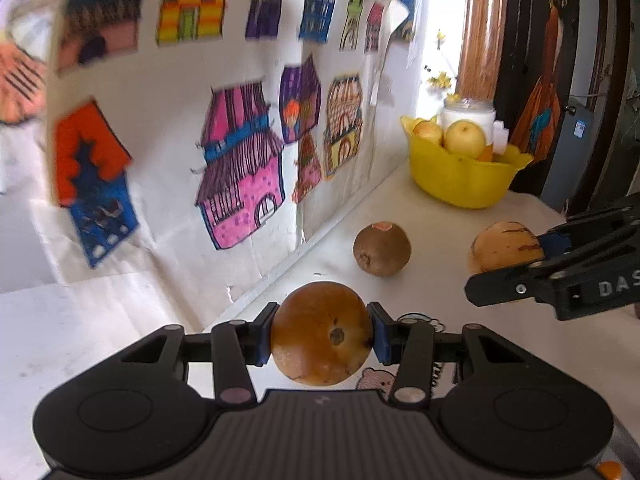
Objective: Organize fruits
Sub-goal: 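Carry the golden round fruit and striped pepino over the metal tray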
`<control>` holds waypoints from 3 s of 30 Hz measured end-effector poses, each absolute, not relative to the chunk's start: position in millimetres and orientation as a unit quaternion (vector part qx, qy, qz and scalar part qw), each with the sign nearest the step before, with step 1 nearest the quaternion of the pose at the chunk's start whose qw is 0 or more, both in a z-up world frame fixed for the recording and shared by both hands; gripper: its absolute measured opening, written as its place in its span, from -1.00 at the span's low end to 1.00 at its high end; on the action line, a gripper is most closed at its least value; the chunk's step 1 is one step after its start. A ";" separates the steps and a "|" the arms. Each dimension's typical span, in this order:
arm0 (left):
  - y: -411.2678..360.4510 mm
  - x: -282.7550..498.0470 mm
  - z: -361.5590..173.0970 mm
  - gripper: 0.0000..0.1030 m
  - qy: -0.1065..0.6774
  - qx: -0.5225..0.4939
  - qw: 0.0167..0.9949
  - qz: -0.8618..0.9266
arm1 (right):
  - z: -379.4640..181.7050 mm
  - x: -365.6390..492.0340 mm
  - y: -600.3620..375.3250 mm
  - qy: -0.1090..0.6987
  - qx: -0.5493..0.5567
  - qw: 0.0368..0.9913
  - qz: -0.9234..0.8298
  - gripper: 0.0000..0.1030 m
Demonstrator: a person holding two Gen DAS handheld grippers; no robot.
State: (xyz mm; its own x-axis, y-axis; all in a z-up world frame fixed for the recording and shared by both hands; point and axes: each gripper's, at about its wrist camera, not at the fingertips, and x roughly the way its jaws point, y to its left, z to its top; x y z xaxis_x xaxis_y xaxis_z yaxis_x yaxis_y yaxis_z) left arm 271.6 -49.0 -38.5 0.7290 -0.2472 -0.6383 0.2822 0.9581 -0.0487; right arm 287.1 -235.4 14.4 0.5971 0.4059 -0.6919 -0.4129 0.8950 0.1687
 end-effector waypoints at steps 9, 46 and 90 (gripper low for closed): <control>-45.2 220.1 2.4 -0.02 0.312 0.019 0.938 -0.148 | 62.0 226.6 -242.5 0.344 -0.003 0.909 0.234 0.03; -39.5 29.3 -11.6 -0.01 0.348 0.020 0.924 -0.158 | 41.0 25.0 -266.1 0.345 0.033 0.914 0.212 0.03; -50.0 41.3 -75.6 -0.01 0.412 0.025 0.898 -0.151 | -53.2 98.4 -248.3 0.441 0.008 0.875 0.197 0.03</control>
